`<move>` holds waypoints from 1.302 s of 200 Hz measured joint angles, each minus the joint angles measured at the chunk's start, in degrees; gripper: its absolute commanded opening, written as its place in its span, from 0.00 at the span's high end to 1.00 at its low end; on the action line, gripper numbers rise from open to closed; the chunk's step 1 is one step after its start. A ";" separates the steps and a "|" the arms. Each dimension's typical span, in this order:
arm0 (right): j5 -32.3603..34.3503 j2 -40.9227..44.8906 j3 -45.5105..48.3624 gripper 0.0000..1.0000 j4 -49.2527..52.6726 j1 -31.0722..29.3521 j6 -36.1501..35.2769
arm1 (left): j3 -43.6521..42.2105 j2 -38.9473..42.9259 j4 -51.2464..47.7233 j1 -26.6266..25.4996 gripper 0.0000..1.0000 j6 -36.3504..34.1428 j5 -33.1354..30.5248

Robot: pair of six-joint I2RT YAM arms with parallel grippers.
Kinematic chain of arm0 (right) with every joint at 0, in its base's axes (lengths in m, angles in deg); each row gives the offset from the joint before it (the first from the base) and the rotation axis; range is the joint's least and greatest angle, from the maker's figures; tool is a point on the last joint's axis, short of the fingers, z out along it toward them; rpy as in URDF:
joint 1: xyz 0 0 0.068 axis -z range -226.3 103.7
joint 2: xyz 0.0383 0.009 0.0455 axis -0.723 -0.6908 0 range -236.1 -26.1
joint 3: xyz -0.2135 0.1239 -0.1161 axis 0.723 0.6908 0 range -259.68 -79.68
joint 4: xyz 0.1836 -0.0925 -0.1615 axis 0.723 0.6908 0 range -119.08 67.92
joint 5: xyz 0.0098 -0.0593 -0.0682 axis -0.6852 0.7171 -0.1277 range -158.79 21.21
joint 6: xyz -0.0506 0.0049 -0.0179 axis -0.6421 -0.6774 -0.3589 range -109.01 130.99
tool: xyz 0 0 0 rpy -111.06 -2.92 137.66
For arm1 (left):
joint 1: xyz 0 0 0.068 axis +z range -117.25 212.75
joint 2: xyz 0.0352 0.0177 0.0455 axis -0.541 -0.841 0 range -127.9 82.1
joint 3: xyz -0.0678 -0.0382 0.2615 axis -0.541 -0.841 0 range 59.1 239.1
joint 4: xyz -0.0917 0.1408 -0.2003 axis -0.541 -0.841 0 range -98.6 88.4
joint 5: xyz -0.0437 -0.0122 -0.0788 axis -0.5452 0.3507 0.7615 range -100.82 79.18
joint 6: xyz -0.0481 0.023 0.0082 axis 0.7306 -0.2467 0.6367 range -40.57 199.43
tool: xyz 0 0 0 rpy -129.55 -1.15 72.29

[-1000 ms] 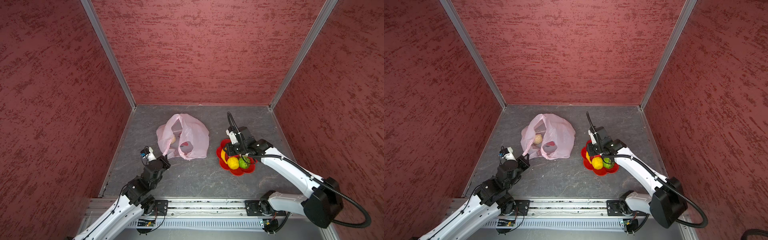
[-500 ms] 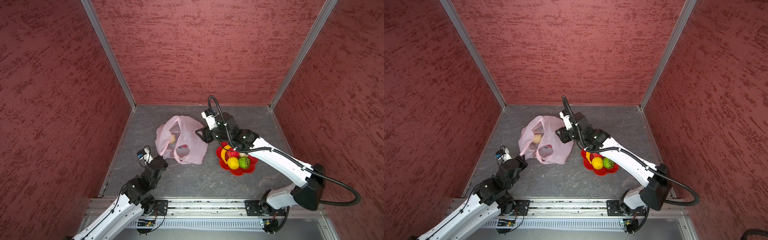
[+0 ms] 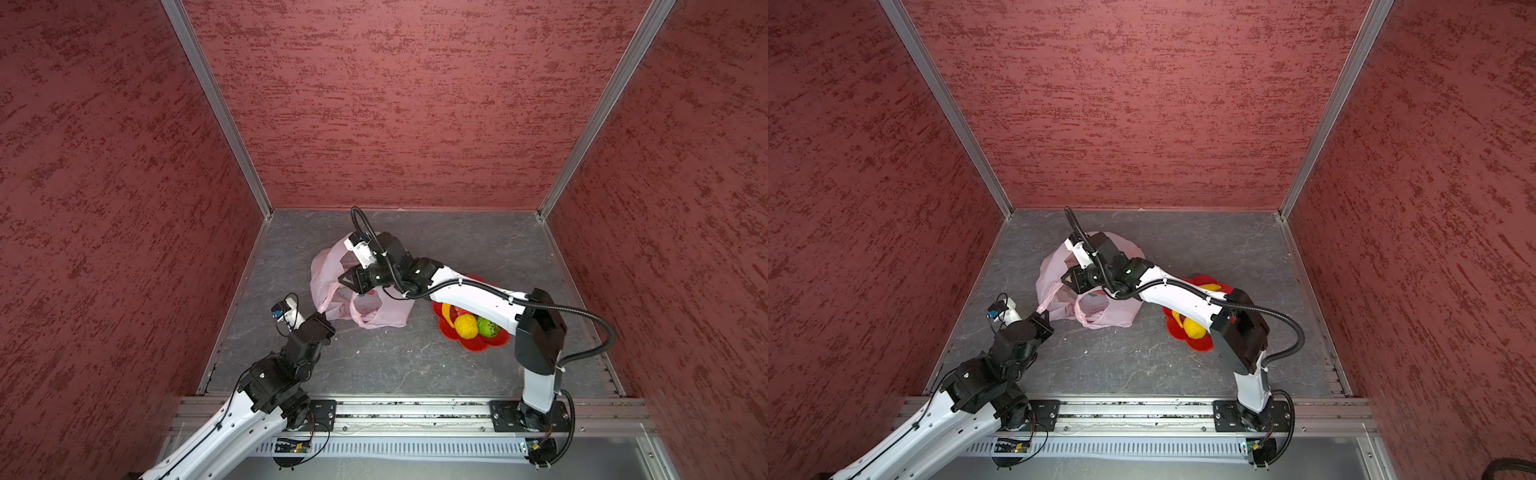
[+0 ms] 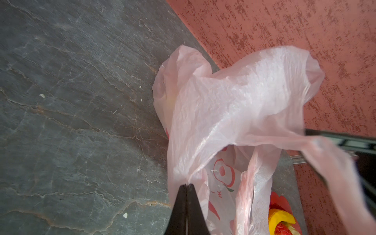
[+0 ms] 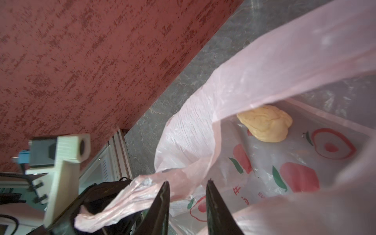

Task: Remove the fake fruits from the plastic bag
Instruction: 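Release the banana and move the right gripper over the bag opening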

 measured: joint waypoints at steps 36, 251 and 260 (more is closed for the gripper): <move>0.15 -3.63 -1.60 0.70 1.36 -0.35 0.15 | 0.28 4.74 -3.58 -0.04 1.00 2.14 -1.73; 1.31 1.70 1.07 0.53 5.95 -3.32 -3.26 | 3.32 9.62 -12.81 -0.09 1.00 10.12 -3.72; 1.33 2.03 1.22 0.55 6.03 -3.58 -3.28 | 3.32 9.62 -12.81 -0.09 1.00 10.16 -3.72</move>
